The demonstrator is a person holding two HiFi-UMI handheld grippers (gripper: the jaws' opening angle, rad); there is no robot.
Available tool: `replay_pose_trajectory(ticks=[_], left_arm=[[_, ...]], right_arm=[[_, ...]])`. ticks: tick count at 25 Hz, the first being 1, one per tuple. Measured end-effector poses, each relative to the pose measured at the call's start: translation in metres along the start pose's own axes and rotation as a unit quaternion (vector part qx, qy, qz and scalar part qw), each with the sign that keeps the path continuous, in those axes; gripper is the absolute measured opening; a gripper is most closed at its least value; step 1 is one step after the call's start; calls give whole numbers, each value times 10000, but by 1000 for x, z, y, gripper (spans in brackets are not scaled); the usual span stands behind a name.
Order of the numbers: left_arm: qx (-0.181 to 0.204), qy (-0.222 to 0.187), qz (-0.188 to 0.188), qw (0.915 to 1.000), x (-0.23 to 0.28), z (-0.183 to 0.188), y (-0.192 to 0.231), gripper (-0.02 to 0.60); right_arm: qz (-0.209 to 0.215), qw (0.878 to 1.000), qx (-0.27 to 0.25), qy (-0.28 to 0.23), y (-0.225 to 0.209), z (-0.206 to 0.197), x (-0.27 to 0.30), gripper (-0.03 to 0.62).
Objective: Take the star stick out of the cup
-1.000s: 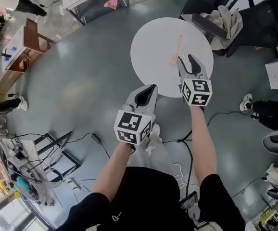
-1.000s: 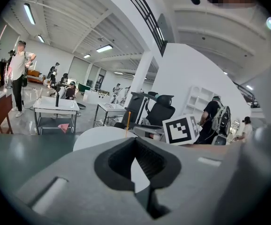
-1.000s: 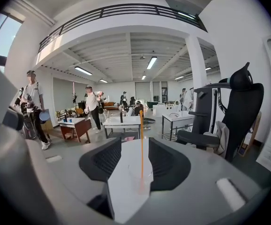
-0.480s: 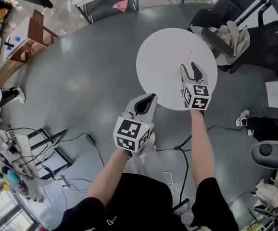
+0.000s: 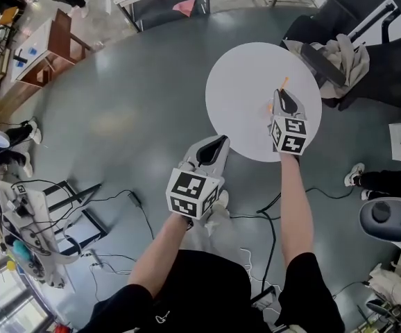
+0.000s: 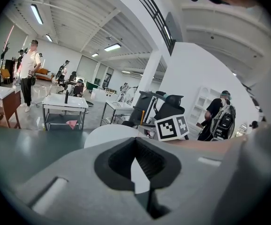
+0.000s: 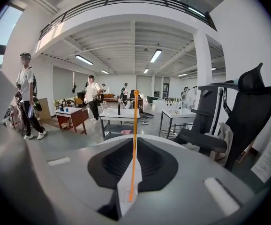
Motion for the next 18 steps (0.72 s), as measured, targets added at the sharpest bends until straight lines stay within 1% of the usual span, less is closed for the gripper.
replay_pose_trajectory(ticks=[1,6,10,18], left_arm=[[-6,3,18,10000,0,0,0,3],[-47,-11,42,10000,-2,0,1,3],[-59,-72,50,9999,-8,3,0,3],[-45,-292,45,9996,-22,18,-11,3]], right_arm=[[-18,10000,-5,21,-1,0,1,10],[-18,10000,-15,34,-1,4,0,8],[-27,9998,17,-180,5,17,-13,10],[-46,9972,-87,-748,13,58,-55,11]])
Point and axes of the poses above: the fingertips, and each gripper's own axes: x forward along the fingers, y to its left, z out of its top, the point moved 7 cm from there along -x, backward along the fingers, and after that the axes turned 10 degrees about z, right-handed, at the moved point
